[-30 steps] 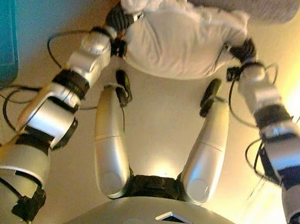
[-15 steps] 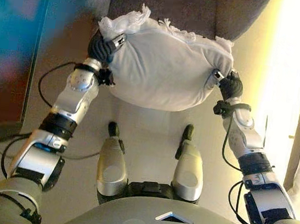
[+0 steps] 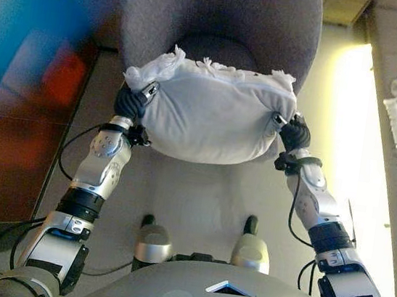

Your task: Pick up the cushion and take it to the sofa

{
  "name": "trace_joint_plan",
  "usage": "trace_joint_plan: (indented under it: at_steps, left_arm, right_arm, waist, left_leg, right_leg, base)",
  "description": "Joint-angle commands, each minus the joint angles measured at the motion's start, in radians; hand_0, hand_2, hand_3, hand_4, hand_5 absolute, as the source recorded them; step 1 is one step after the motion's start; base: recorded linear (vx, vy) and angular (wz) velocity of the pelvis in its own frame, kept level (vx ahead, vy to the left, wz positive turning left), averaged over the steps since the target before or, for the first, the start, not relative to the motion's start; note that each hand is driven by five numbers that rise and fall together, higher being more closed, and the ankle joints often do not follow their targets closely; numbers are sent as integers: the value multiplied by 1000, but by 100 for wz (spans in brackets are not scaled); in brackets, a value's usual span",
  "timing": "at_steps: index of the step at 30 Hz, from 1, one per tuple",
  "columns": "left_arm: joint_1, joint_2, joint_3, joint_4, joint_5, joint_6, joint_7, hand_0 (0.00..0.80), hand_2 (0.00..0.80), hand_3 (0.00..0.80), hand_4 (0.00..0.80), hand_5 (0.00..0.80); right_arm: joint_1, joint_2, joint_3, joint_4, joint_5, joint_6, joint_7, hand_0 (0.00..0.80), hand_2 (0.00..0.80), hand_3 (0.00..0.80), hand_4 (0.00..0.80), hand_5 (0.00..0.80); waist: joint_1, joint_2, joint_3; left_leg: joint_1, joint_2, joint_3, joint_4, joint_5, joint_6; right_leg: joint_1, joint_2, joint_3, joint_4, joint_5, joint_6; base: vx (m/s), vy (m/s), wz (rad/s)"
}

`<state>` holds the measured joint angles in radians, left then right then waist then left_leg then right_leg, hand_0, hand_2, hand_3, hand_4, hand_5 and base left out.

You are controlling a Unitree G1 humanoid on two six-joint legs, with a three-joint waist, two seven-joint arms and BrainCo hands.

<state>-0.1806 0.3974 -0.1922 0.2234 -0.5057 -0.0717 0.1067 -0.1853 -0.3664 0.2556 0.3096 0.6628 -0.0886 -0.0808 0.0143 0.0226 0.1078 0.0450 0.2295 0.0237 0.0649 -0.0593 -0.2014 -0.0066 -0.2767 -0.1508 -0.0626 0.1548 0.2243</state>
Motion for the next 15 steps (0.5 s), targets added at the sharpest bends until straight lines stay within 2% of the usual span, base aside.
trace_joint_plan:
  at_steps: [1, 2, 5, 7, 9, 12, 15]
  left_arm:
    - [-63, 9, -27, -28, -50, -39, -22, 800, 800, 800, 800, 800]
    - [-60, 6, -23, -24, -53, -38, -17, 800, 800, 800, 800, 800]
    - [-65, 2, -15, -12, -37, -35, -5, 800, 800, 800, 800, 800]
    - [-81, 9, -14, -9, -14, -23, 27, 800, 800, 800, 800, 800]
    - [-114, 9, -25, 37, -29, -47, 36, 800, 800, 800, 800, 800]
    - [-143, -5, -44, 48, -37, -55, 36, 800, 800, 800, 800, 800]
    - [-183, -13, -76, 79, -59, -64, 29, 800, 800, 800, 800, 800]
  right_arm:
    - [-43, 44, -2, -113, 112, -11, 42, 800, 800, 800, 800, 800]
    - [-42, 51, -3, -103, 98, -2, 42, 800, 800, 800, 800, 800]
    - [-56, 45, 22, -55, -135, -49, -38, 800, 800, 800, 800, 800]
    - [-84, 41, 37, -33, -56, -28, -55, 800, 800, 800, 800, 800]
    - [-96, 69, 37, -9, -40, -33, -57, 800, 800, 800, 800, 800]
    - [-101, 91, 44, -9, -51, -69, -73, 800, 800, 800, 800, 800]
    - [-114, 85, 50, -10, -34, -92, -88, 800, 800, 800, 800, 800]
  waist:
    - [-7, -21, -76]
    - [-6, -22, -79]
    - [-13, -27, -86]
    - [-20, -28, -84]
    - [-27, -29, -84]
    - [-37, -35, -71]
    - [-48, -26, -42]
  left_leg:
    - [-29, -43, 55, 47, 41, 46]
    - [-25, -51, 57, 48, 35, 48]
    - [-9, -76, 84, 49, 15, 62]
    - [-3, -99, 87, 45, 5, 76]
    - [-3, -125, 85, 41, -6, 101]
    - [-7, -169, 73, 46, -24, 136]
    - [0, -190, 63, 73, -48, 163]
  right_leg:
    - [43, 20, -43, 72, -100, -19]
    - [47, 13, -47, 68, -96, -15]
    - [43, -19, -51, 72, -78, 5]
    - [33, -40, -32, 89, -67, 9]
    - [19, -58, -6, 133, -65, 3]
    - [-54, -108, 52, 288, 26, -3]
    - [-135, -107, 118, 461, 82, -21]
  base:
    - [55, 87, -2]
    - [48, 104, -3]
    - [38, 142, -7]
    - [8, 199, -10]
    - [10, 199, -14]
    - [-5, 178, 0]
    - [55, 184, 10]
